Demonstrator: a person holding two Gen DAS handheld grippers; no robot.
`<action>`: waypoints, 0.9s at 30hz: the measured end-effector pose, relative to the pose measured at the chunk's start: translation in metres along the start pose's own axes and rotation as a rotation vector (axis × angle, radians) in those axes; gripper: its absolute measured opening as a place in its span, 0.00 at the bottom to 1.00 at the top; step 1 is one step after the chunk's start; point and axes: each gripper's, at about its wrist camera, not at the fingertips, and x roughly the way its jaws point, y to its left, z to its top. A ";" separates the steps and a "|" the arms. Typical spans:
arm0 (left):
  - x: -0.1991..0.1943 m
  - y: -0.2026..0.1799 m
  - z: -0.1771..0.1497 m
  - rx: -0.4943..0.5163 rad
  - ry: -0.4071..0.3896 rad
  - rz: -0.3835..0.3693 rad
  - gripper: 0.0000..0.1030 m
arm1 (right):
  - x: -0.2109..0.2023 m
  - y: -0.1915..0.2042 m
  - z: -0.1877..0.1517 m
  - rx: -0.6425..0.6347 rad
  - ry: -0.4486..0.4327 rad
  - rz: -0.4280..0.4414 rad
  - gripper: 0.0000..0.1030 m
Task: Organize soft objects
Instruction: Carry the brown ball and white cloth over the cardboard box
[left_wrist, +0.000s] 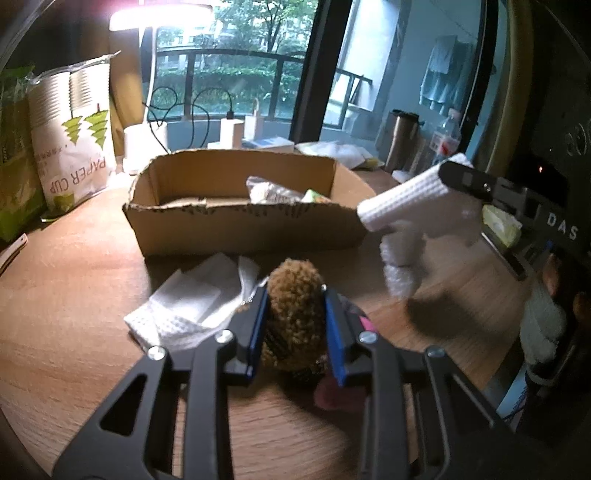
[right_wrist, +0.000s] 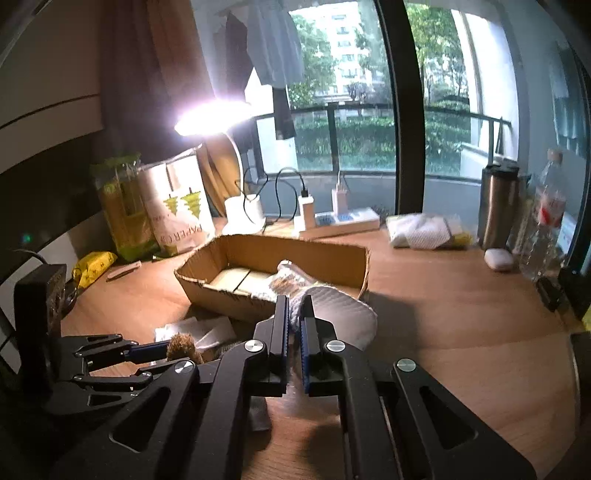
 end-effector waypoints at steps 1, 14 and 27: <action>-0.002 0.000 0.001 -0.002 -0.007 -0.001 0.29 | -0.003 0.000 0.002 -0.004 -0.007 0.001 0.06; -0.015 -0.029 0.018 0.059 -0.057 -0.090 0.29 | -0.028 0.016 0.016 -0.040 -0.083 0.031 0.06; -0.024 -0.017 0.039 0.061 -0.132 -0.058 0.29 | -0.025 0.010 0.025 -0.067 -0.098 0.010 0.06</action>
